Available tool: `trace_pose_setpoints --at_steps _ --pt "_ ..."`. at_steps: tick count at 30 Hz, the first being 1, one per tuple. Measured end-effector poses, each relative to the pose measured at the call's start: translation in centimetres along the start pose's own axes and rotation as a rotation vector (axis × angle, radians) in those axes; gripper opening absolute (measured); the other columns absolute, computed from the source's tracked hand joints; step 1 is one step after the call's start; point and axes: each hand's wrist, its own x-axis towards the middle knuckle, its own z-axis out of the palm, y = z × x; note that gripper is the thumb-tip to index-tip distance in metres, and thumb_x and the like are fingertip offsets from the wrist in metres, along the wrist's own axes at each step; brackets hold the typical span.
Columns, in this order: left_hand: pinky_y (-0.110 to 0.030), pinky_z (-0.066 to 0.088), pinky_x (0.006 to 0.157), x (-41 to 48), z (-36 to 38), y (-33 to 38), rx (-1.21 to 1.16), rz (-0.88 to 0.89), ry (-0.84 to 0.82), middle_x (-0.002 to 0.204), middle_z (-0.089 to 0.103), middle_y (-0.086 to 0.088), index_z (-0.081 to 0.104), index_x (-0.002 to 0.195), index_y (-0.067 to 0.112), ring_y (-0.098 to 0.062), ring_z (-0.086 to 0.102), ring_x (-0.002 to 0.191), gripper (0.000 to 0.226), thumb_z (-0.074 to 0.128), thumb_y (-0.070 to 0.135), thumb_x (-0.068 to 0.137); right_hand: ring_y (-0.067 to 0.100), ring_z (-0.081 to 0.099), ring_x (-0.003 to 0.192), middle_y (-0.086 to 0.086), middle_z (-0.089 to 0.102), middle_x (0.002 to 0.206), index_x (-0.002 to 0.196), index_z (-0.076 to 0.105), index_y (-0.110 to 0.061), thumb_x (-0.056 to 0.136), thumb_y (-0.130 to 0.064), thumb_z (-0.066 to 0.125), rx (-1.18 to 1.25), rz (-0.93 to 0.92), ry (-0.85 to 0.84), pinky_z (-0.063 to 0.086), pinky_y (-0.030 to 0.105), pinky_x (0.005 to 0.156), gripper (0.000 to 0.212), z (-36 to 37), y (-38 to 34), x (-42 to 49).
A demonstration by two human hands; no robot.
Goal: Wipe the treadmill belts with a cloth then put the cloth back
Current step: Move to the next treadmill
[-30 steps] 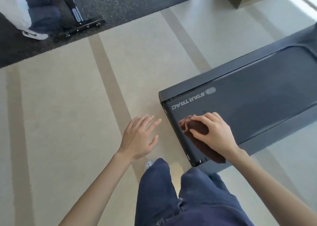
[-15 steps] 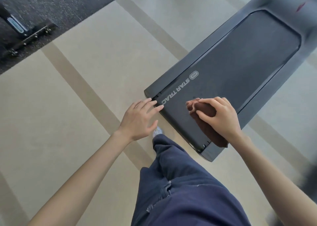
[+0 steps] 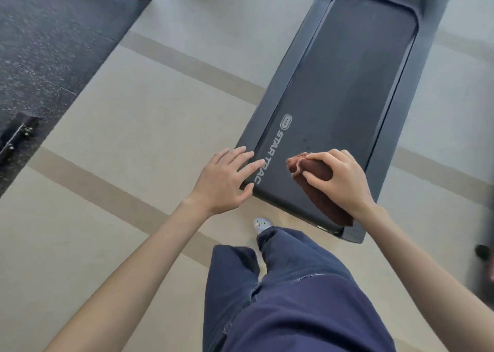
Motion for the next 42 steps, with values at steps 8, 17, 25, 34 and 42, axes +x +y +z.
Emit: trace_pose_setpoints --at_steps 8,17,25,34,42 --pt "-0.039 0.022 0.112 -0.8 -0.7 -9.9 -0.009 0.255 -0.069 0.141 0.047 -0.007 0.045 0.138 0.023 -0.024 0.035 0.136 0.05 0.049 0.033 0.089 0.01 0.045 0.087 -0.011 0.059 0.091 0.105 0.063 -0.032 0.08 -0.04 0.065 0.003 0.207 0.154 0.042 0.029 0.072 0.026 5.3 -8.1 1.0" --pt "-0.042 0.027 0.109 -2.1 -3.0 -20.9 0.032 0.456 -0.114 0.138 0.05 -0.008 0.048 0.136 0.022 -0.027 0.039 0.133 0.049 0.048 0.033 0.089 0.015 0.049 0.089 -0.008 0.061 0.093 0.105 0.065 -0.029 0.08 -0.038 0.067 -0.01 0.396 0.33 0.045 0.031 0.073 0.027 9.5 -17.8 1.0" --pt "-0.041 0.023 0.111 3.8 -3.0 -22.6 0.007 0.66 -0.176 0.139 0.048 -0.007 0.047 0.138 0.022 -0.026 0.037 0.134 0.051 0.055 0.029 0.088 0.016 0.05 0.091 -0.006 0.062 0.096 0.107 0.065 -0.027 0.081 -0.038 0.067 -0.041 0.581 0.388 0.045 0.029 0.072 0.028 11.1 -18.8 1.7" --pt "-0.043 0.028 0.109 15.7 -4.5 -26.0 0.151 0.968 -0.309 0.137 0.052 -0.008 0.049 0.135 0.024 -0.027 0.042 0.132 0.047 0.053 0.035 0.089 0.017 0.05 0.09 -0.006 0.061 0.094 0.104 0.064 -0.031 0.078 -0.038 0.067 0.019 0.816 0.482 0.048 0.034 0.074 0.027 11.5 -15.2 8.3" --pt "-0.046 0.03 0.11 25.2 -5.1 -24.7 0.149 1.114 -0.339 0.136 0.052 -0.009 0.051 0.134 0.021 -0.028 0.042 0.131 0.047 0.055 0.033 0.089 0.019 0.051 0.093 -0.005 0.061 0.094 0.104 0.066 -0.027 0.077 -0.035 0.07 -0.015 0.936 0.551 0.049 0.035 0.072 0.028 9.6 -13.7 14.0"
